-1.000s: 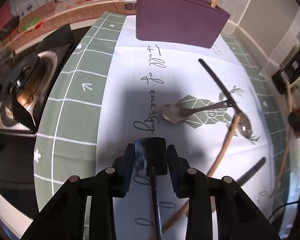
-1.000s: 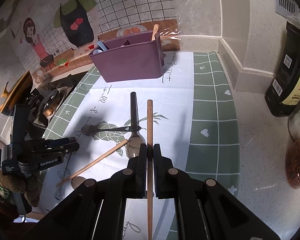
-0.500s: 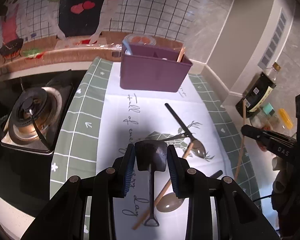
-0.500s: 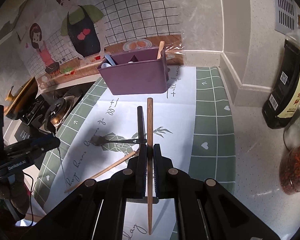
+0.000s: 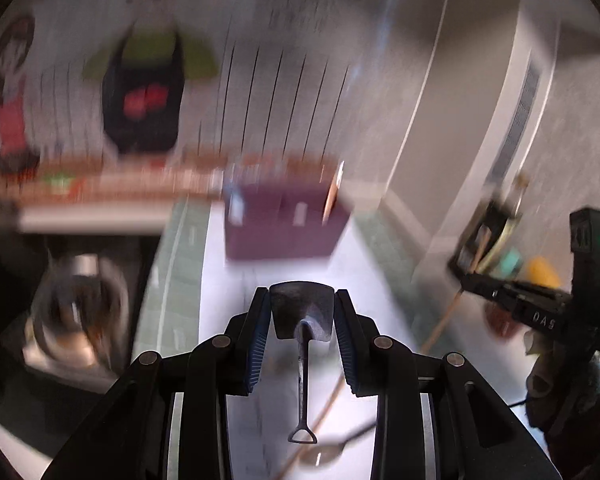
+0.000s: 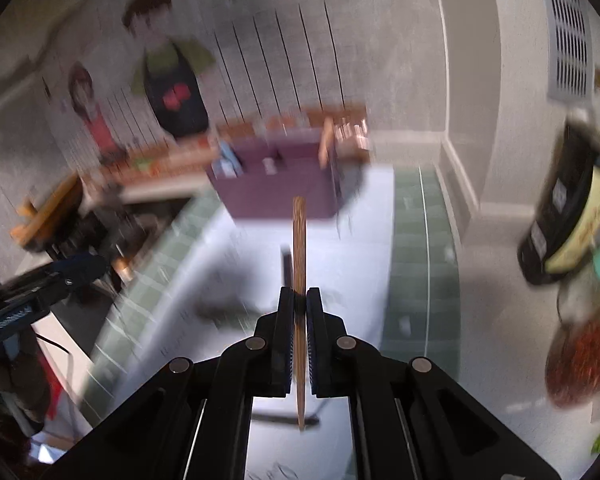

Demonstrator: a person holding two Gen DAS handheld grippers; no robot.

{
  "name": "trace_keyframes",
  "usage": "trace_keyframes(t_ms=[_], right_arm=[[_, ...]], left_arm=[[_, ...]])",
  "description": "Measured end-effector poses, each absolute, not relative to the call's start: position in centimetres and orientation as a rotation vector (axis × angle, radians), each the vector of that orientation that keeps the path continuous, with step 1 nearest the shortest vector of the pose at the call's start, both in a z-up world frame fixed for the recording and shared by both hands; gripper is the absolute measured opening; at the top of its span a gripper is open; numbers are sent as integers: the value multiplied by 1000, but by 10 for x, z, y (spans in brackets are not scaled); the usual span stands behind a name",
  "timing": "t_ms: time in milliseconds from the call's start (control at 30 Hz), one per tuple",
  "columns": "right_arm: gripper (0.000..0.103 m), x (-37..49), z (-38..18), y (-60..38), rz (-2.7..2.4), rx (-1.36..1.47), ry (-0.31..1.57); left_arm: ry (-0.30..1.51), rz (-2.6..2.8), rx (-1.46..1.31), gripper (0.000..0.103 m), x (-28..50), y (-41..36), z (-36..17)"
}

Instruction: Organize utensils

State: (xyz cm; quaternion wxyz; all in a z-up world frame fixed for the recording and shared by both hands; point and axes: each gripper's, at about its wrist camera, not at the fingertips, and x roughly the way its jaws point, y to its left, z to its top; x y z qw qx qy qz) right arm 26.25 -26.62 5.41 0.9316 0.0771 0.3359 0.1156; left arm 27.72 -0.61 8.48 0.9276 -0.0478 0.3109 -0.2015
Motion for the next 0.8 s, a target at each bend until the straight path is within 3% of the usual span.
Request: trace_keyframes(t_ms=[200,333,467,800], right_arm=[[6,286,184,-263,212,64,410],[6,312,224,-261,196,59,332],[6,346,216,-257,200,71,361],[6,433,138,-241,227,76,531]], left_arm=[[319,-455,-143,33,311,-7,204],[270,-454,-162,33,348,-15,220],[278,-417,-171,33,383,-22,204],[398,-377,-186,33,466,-26,137]])
